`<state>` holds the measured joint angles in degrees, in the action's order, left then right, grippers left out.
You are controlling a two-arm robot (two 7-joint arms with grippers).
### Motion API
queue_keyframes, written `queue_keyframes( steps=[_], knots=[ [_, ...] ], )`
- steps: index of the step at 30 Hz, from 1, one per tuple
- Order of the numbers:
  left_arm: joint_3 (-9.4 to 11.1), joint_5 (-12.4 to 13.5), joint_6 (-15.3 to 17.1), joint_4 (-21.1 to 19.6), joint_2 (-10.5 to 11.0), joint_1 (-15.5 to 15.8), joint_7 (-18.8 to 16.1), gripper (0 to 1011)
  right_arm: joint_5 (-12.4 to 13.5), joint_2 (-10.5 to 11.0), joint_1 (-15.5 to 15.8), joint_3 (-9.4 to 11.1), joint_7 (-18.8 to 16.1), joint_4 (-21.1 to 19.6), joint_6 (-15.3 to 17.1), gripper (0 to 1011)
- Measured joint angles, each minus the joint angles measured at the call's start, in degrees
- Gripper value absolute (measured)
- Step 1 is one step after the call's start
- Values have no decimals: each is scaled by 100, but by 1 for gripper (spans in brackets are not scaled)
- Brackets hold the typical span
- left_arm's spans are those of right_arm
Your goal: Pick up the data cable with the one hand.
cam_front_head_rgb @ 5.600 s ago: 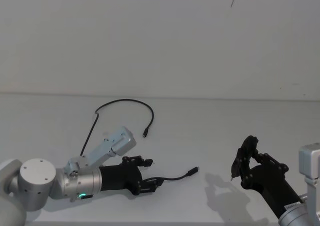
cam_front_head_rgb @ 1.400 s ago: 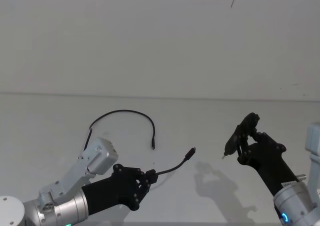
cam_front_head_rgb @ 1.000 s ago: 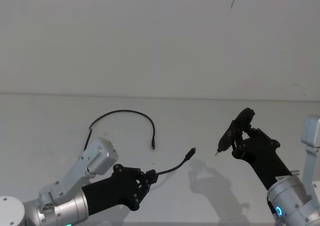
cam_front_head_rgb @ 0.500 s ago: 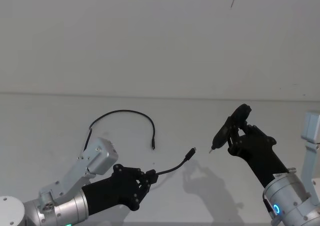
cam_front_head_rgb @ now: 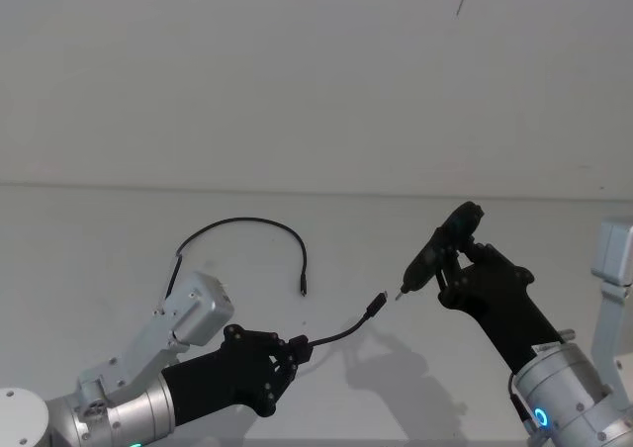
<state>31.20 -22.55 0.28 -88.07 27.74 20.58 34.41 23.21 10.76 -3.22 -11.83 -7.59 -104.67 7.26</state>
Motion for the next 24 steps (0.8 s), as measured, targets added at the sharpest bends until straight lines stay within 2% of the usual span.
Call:
queue_keyframes(
  steps=[13,24],
  knots=[
    [0,0,0,0,0,0,0,43,50,11,-61,-148,-144,83,-116,269],
    [0,0,0,0,0,0,0,43,6,-2,-189,-154,-155,264,-223,269]
  ],
)
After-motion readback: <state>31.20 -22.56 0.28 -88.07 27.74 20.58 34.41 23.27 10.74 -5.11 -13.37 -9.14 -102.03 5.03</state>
